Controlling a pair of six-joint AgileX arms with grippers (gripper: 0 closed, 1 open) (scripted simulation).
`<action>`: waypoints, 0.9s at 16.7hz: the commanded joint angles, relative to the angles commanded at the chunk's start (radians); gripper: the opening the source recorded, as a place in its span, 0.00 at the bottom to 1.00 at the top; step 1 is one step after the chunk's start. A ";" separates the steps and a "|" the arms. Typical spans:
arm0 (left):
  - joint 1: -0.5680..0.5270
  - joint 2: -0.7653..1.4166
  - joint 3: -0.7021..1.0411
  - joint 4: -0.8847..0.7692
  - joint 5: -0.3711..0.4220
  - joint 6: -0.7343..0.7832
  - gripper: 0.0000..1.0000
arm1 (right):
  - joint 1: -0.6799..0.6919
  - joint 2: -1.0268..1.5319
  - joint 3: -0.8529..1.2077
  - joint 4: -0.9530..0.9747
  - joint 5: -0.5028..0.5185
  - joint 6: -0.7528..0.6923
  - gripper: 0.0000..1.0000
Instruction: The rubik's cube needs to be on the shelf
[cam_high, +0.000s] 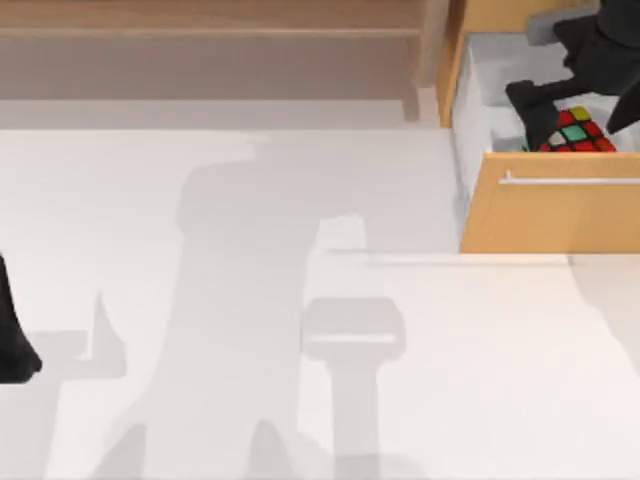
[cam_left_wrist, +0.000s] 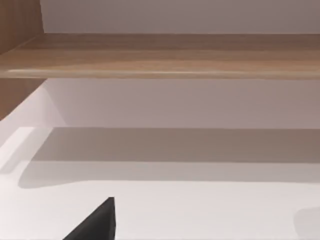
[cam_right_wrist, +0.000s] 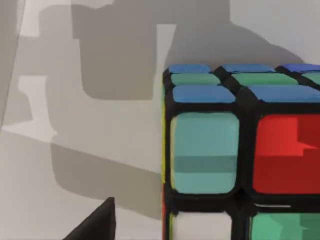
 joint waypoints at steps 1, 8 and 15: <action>0.000 0.000 0.000 0.000 0.000 0.000 1.00 | -0.001 0.007 -0.016 0.022 0.000 -0.001 1.00; 0.000 0.000 0.000 0.000 0.000 0.000 1.00 | -0.003 0.013 -0.025 0.036 0.000 -0.002 0.85; 0.000 0.000 0.000 0.000 0.000 0.000 1.00 | -0.003 0.013 -0.025 0.036 0.000 -0.002 0.32</action>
